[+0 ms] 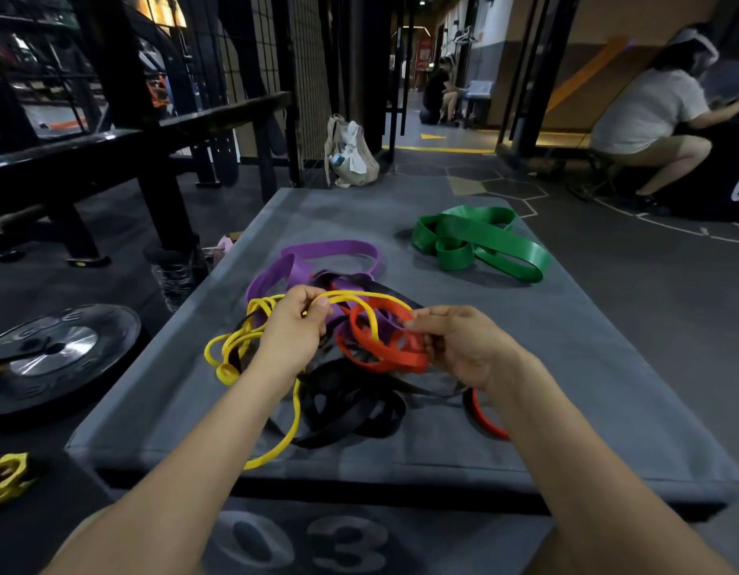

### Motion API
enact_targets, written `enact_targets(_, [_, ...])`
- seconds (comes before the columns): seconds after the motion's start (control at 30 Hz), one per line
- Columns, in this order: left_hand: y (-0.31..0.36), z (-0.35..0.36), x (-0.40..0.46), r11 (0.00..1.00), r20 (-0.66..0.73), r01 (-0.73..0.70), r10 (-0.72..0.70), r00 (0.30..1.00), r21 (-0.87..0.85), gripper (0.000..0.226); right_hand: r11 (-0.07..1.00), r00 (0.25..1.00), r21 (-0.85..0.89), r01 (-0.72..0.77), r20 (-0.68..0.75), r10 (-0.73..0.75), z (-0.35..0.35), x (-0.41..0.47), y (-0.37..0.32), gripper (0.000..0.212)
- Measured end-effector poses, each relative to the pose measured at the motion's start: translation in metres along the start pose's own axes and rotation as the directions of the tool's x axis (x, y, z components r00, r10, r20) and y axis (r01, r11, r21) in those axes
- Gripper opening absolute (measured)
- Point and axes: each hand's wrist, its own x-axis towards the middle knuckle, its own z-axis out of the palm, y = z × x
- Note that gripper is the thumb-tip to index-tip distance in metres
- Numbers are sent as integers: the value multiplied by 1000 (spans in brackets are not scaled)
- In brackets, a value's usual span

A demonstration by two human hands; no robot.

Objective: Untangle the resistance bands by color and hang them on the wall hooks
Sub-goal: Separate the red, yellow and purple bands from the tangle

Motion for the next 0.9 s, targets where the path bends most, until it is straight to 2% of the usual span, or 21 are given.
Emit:
enact_targets(0.13, [4, -1, 1, 999, -28, 41, -42, 999, -17, 22, 998, 999, 37, 42, 26, -42, -15, -1, -1, 19])
enact_targets(0.33, [12, 8, -5, 975, 24, 115, -112, 993, -192, 20, 990, 989, 73, 120, 82, -126, -21, -5, -2, 17])
enact_targets(0.47, [14, 9, -5, 953, 5, 158, -163, 987, -258, 22, 987, 971, 69, 146, 179, -157, -21, -8, -5, 12])
enact_targets(0.57, [16, 6, -4, 913, 1, 208, -222, 975, -350, 23, 985, 952, 6, 173, 256, -168, -26, -8, -2, 45])
enact_targets(0.63, [18, 6, -4, 892, 11, 225, -240, 971, -392, 23, 973, 970, -110, 201, 160, -182, -26, -4, 2, 48])
enact_targets(0.73, [20, 5, -5, 890, 34, 208, -213, 976, -405, 16, 976, 976, -83, 201, -65, -207, -23, -4, -1, 13])
enact_targets(0.77, [20, 5, -5, 896, 51, 202, -199, 979, -395, 12, 979, 973, -54, 195, -113, -200, -22, -5, -4, 9])
enact_targets(0.9, [19, 4, -7, 929, 92, 200, -180, 979, -311, 10, 978, 957, -20, 205, -203, -205, -16, -8, -7, 22])
